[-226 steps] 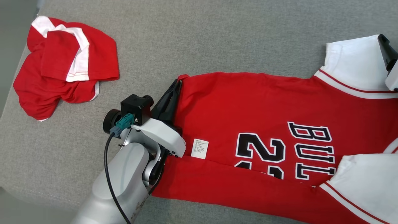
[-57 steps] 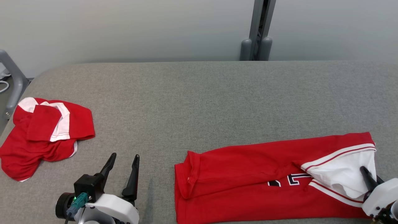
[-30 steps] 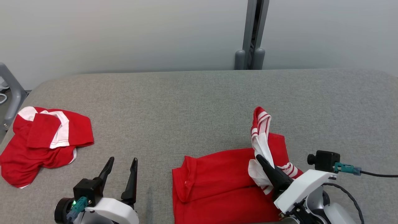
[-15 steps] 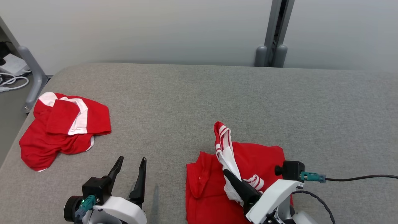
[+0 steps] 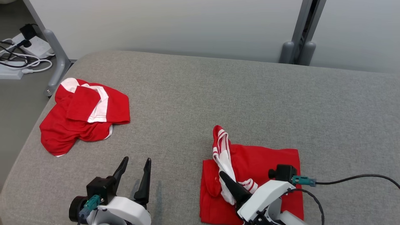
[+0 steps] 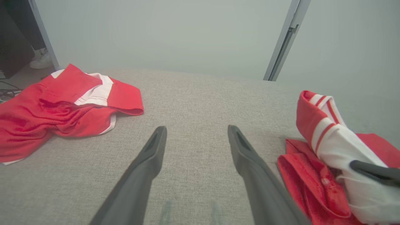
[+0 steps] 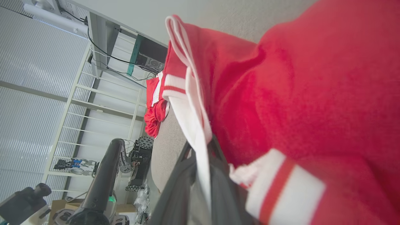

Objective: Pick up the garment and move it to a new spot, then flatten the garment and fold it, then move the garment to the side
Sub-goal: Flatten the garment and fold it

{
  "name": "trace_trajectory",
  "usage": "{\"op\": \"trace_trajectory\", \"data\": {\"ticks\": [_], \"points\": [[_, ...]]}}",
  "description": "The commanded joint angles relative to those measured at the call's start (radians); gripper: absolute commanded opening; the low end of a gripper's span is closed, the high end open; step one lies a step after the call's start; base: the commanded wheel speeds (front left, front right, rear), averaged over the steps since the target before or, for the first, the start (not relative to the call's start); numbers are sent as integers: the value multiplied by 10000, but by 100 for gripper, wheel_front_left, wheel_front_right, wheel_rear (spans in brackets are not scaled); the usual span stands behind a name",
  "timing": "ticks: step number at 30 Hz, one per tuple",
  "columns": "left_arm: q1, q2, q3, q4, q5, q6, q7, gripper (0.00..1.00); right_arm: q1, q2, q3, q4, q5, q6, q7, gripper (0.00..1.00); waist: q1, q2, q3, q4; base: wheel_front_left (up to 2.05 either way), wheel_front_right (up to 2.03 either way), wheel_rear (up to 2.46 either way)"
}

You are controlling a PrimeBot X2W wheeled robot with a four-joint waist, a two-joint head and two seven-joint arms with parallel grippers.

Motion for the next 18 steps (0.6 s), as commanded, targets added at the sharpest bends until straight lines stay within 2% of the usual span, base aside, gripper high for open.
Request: {"op": "trace_trajectory", "data": {"ticks": [1,5,12,18], "points": [[-163,41,71,31,71,-49,-37,100,-208,-52,229,201,269,-1,-179,100,0,-1,14,52,0,0,0],[-90,-7,145,104,116,-97,-37,100,-486,-66,883,314,948,-1,-532,100,0,-1,-31,77,0,0,0],[57,-55,240,215,209,-159,-37,100,-963,-62,1822,-272,1831,-1,-1028,100,0,-1,-244,-98,0,0,0],[169,-35,304,239,280,-181,-37,100,-1497,-56,2260,-166,1916,-1,-1333,100,0,-1,-447,-336,0,0,0]]}}
